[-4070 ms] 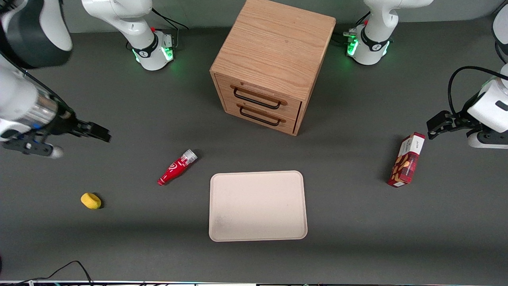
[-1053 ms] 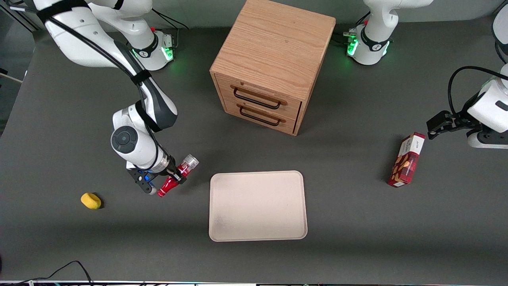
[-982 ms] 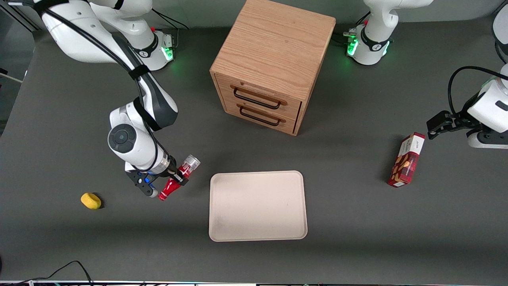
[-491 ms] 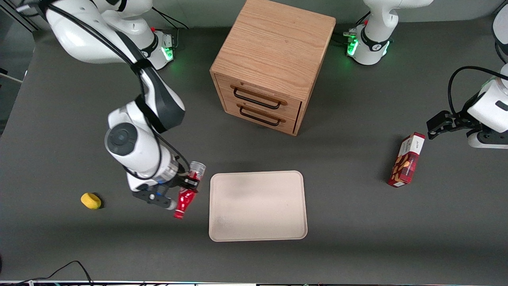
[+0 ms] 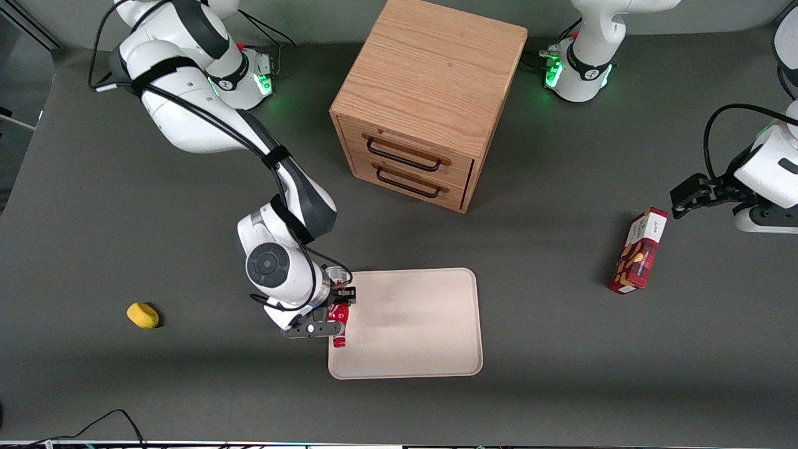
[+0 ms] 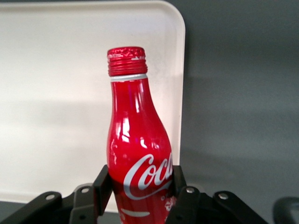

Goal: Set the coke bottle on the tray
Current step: 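Lift the bottle and carry it over the cream tray, then lower the bottle onto the tray surface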

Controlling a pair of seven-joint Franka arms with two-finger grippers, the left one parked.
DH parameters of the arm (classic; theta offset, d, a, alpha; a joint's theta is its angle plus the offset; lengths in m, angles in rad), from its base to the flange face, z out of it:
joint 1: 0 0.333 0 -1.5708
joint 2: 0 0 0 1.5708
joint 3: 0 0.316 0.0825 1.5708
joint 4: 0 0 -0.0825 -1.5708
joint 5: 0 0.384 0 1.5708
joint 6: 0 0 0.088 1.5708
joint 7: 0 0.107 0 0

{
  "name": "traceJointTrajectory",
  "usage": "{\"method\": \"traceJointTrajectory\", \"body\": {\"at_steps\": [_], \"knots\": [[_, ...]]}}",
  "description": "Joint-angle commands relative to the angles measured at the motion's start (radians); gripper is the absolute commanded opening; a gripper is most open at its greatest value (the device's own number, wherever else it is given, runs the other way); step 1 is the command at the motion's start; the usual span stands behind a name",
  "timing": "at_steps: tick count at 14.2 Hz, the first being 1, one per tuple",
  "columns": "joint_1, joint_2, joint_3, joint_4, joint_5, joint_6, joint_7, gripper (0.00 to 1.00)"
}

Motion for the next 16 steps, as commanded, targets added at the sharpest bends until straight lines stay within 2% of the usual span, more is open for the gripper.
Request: {"method": "traceJointTrajectory", "body": {"at_steps": [1, 4, 6, 12, 14, 15, 16], "knots": [[0.017, 0.042, -0.020, 0.072, -0.007, -0.030, -0.045, 0.18], [0.018, 0.063, -0.023, 0.072, -0.002, -0.017, -0.044, 0.18], [0.017, 0.072, -0.024, 0.070, 0.042, 0.028, -0.036, 0.18], [0.018, 0.097, -0.041, 0.070, 0.099, 0.086, -0.030, 0.22], [0.027, 0.099, -0.055, 0.070, 0.099, 0.094, -0.030, 0.29], [0.027, 0.099, -0.055, 0.070, 0.099, 0.096, -0.028, 0.36], [0.029, 0.099, -0.057, 0.069, 0.099, 0.102, -0.028, 0.51]]}}
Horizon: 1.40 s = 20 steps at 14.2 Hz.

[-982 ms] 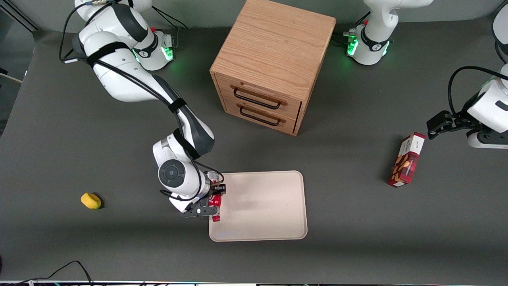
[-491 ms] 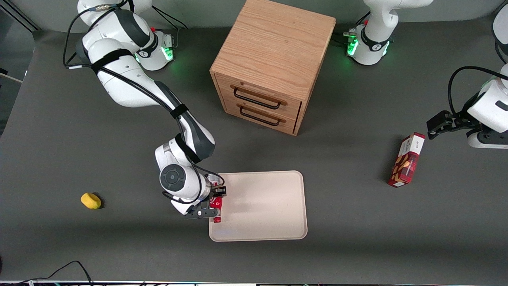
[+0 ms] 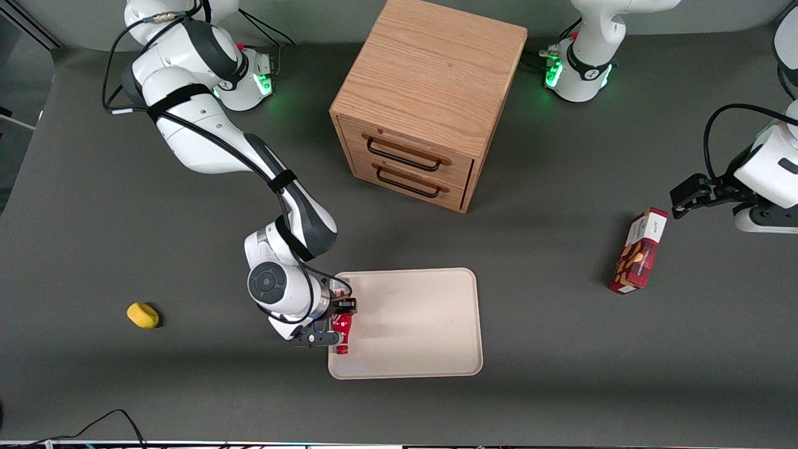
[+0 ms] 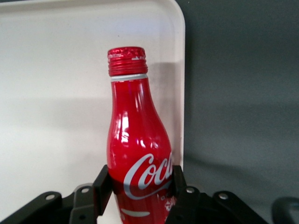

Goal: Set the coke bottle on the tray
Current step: 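Lower the bottle onto the tray surface, then open the right gripper and withdraw it from the bottle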

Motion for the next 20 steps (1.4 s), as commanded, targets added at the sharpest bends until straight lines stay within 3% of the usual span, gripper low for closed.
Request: {"method": "traceJointTrajectory", "body": {"at_steps": [1, 11, 16, 20], "knots": [[0.022, 0.015, -0.028, 0.030, 0.022, 0.022, 0.000, 1.00], [0.019, -0.048, -0.028, 0.022, 0.030, 0.003, 0.003, 1.00], [0.001, -0.199, -0.028, -0.031, 0.030, -0.114, 0.003, 1.00], [-0.068, -0.391, -0.019, -0.210, 0.031, -0.157, -0.008, 1.00]]}}
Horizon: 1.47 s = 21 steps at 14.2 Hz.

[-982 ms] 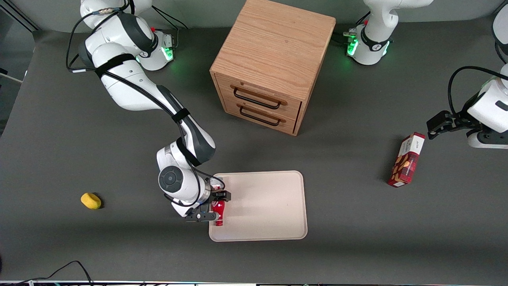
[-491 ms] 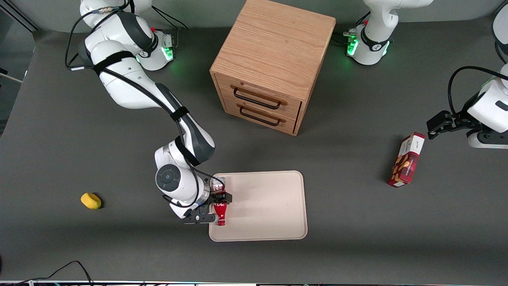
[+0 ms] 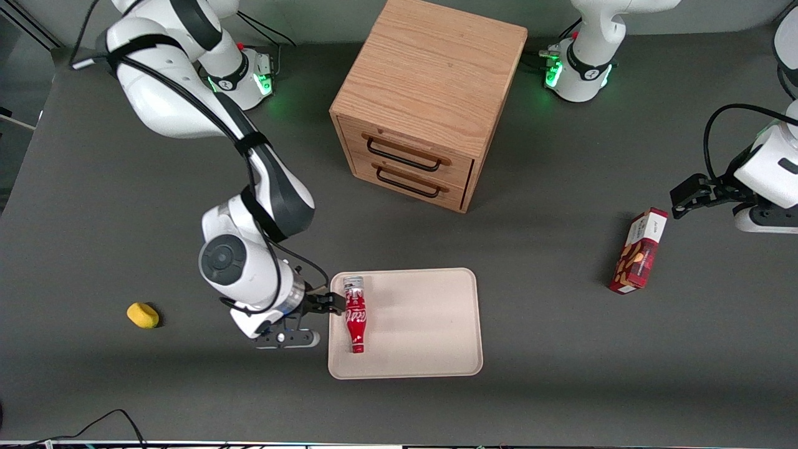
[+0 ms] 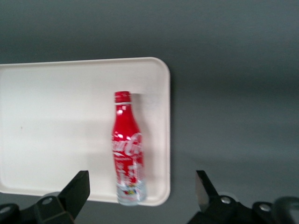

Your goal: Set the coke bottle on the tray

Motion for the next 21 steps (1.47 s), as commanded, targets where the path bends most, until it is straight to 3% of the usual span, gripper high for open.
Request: {"method": "traceJointTrajectory", "body": {"at_steps": [1, 7, 14, 18, 21], "knots": [[-0.067, -0.225, -0.002, -0.262, 0.024, 0.000, 0.001, 1.00], [-0.243, -0.586, 0.012, -0.580, 0.024, -0.008, -0.015, 1.00], [-0.339, -0.761, 0.030, -0.576, 0.025, -0.189, -0.145, 1.00], [-0.391, -0.820, 0.032, -0.576, 0.091, -0.261, -0.287, 1.00], [-0.411, -0.824, 0.033, -0.551, 0.094, -0.313, -0.341, 1.00]]}}
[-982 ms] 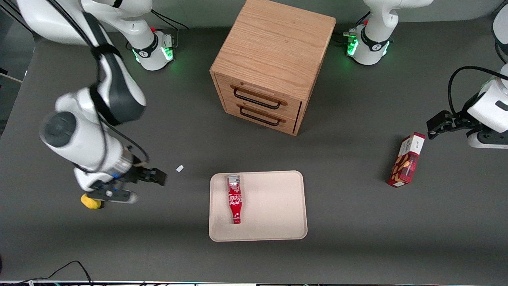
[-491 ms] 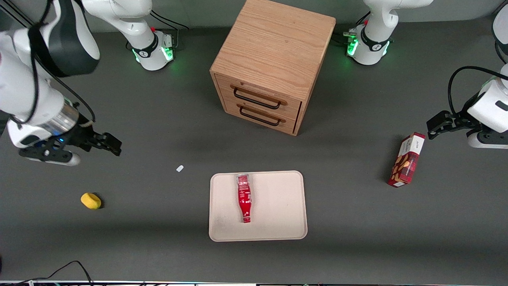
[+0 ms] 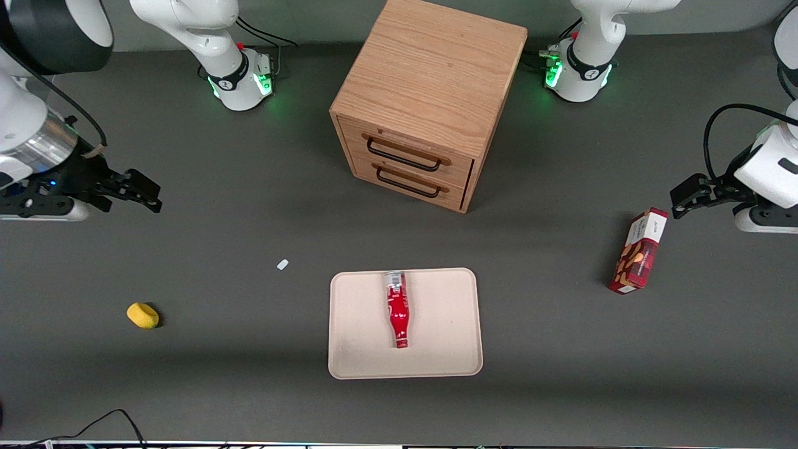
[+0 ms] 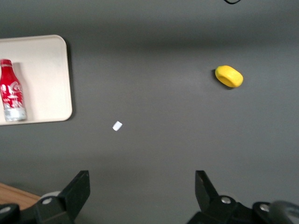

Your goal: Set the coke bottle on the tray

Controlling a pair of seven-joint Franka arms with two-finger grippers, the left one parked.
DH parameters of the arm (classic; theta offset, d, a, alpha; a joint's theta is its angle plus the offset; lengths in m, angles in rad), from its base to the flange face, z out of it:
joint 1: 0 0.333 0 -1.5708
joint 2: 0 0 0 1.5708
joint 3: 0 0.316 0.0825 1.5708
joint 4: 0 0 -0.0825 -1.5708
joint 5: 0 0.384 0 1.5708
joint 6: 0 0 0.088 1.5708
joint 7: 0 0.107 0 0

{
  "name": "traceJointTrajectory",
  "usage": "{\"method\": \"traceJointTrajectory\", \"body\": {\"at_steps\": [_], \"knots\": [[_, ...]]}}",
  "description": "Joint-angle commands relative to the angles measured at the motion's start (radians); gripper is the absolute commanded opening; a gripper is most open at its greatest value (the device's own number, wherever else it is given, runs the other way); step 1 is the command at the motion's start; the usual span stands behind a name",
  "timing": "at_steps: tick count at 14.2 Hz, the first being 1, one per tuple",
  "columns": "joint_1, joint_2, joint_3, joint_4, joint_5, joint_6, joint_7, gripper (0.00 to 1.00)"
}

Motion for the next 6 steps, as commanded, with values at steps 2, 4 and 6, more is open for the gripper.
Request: {"method": "traceJointTrajectory", "body": {"at_steps": [2, 4, 6], "knots": [[-0.022, -0.022, 0.013, -0.001, 0.025, -0.042, -0.060, 1.00], [-0.022, -0.022, 0.013, 0.011, 0.025, -0.077, -0.078, 1.00], [-0.022, -0.022, 0.014, 0.022, 0.025, -0.111, -0.081, 1.00]]}}
